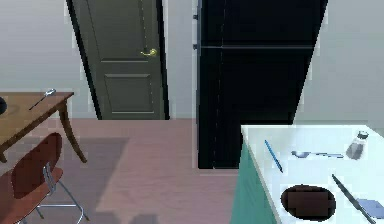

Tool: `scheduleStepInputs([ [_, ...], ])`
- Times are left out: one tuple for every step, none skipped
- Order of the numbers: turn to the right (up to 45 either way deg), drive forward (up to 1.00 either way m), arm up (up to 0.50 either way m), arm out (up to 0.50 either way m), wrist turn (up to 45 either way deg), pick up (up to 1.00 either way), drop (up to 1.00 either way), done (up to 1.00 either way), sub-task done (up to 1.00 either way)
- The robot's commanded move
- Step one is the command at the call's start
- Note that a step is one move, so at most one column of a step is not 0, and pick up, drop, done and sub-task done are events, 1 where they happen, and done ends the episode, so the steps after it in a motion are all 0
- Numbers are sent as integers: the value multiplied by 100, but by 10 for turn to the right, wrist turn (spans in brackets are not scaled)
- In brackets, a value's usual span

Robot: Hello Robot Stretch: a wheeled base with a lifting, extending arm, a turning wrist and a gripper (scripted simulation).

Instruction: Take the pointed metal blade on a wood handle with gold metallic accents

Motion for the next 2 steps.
scheduleStepInputs([
  [0, 0, 38, 0, 0, 0, 0, 0, 0],
  [0, 0, 0, 4, 0, 0, 0, 0, 0],
])
